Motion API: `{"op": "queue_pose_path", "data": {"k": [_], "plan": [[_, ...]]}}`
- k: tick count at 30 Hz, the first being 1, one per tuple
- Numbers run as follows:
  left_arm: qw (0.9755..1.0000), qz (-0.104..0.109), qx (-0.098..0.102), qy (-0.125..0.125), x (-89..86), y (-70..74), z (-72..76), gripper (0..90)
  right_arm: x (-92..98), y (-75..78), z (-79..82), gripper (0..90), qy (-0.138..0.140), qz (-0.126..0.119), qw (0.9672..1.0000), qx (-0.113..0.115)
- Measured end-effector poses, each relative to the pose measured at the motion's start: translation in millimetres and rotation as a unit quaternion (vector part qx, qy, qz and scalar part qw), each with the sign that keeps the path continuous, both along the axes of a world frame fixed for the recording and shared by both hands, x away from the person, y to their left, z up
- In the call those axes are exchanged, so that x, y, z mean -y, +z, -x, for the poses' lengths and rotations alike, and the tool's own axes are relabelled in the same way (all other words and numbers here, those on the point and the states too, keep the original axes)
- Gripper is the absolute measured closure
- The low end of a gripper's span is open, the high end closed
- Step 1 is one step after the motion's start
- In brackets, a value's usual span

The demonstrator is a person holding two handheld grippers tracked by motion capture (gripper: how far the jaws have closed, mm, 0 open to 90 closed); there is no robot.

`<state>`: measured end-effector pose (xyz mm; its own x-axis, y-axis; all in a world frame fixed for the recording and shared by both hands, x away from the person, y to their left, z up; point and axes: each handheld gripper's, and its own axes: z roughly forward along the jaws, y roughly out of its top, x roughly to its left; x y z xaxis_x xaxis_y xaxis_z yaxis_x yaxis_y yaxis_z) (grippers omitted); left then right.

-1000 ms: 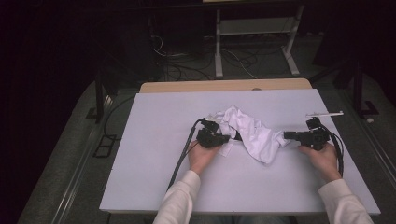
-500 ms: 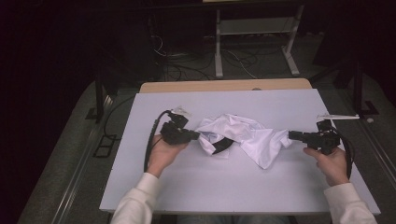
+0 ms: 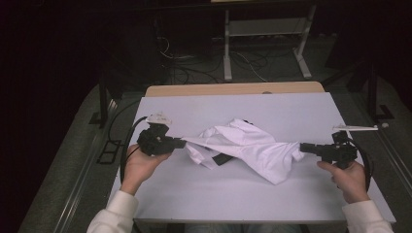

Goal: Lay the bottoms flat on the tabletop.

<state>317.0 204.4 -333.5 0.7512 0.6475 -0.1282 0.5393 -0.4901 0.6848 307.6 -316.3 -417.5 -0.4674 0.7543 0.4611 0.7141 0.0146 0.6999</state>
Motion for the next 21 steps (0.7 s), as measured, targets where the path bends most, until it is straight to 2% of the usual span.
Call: {"op": "queue_pose_path", "data": {"k": [1,2,4,6,7,8,9,10,11,12,13,14,15,16,17,18,21], "plan": [[1.0000,-0.003,-0.004,0.001,-5.7,-3.4,4.0,86.7,-3.3,-0.2,2.9,85.0,0.009,0.006,0.9999,-0.003],[0.9998,-0.008,-0.016,0.006,-18.7,-11.9,11.3,86.8,-10.1,-1.9,8.6,85.1,0.027,0.009,0.9995,-0.009],[0.9996,-0.009,-0.024,0.010,-25.2,-17.1,14.5,86.7,-14.4,-3.4,11.6,85.1,0.038,0.009,0.9992,-0.013],[0.9990,-0.016,-0.038,0.018,-37.8,-27.8,19.3,86.7,-25.1,-6.4,17.9,85.1,0.065,0.016,0.9975,-0.025],[0.9986,-0.016,-0.045,0.023,-43.6,-33.1,21.1,86.7,-37.5,-9.3,24.4,85.1,0.094,0.028,0.9946,-0.035],[0.9982,-0.016,-0.050,0.029,-48.8,-37.6,22.5,86.7,-37.5,-9.3,24.4,85.1,0.094,0.028,0.9946,-0.035],[0.9976,-0.011,-0.058,0.037,-57.4,-45.0,24.6,86.6,-49.3,-11.9,30.2,85.1,0.122,0.040,0.9908,-0.042],[0.9976,-0.011,-0.058,0.037,-57.4,-45.0,24.6,86.6,-49.3,-11.9,30.2,85.1,0.122,0.040,0.9908,-0.042],[0.9973,-0.009,-0.060,0.039,-60.4,-47.6,25.2,86.6,-54.6,-13.4,32.7,85.0,0.135,0.045,0.9888,-0.046],[0.9972,-0.006,-0.062,0.042,-62.5,-49.4,25.7,86.0,-63.4,-16.4,37.1,85.0,0.158,0.053,0.9845,-0.055],[0.9970,-0.002,-0.064,0.044,-63.6,-50.6,26.1,86.0,-63.4,-16.4,37.1,85.0,0.158,0.053,0.9845,-0.055],[0.9970,-0.002,-0.064,0.042,-64.4,-51.3,25.9,85.8,-67.1,-18.0,39.3,85.0,0.167,0.056,0.9824,-0.062],[0.9971,-0.002,-0.063,0.042,-64.0,-51.2,25.1,84.6,-71.0,-21.3,43.4,85.0,0.183,0.065,0.9783,-0.074],[0.9971,-0.002,-0.063,0.042,-64.0,-51.2,25.1,82.8,-71.0,-21.3,43.4,85.0,0.183,0.065,0.9783,-0.074],[0.9972,-0.003,-0.063,0.041,-63.7,-50.4,24.3,82.8,-71.3,-23.0,45.1,85.0,0.189,0.069,0.9763,-0.079],[0.9972,0.000,-0.063,0.040,-63.1,-49.4,23.5,77.9,-69.0,-26.2,48.0,85.0,0.195,0.073,0.9742,-0.087],[0.9973,0.014,-0.061,0.037,-60.8,-45.1,18.9,72.7,-63.2,-28.0,49.9,85.0,0.192,0.074,0.9739,-0.097]]}}
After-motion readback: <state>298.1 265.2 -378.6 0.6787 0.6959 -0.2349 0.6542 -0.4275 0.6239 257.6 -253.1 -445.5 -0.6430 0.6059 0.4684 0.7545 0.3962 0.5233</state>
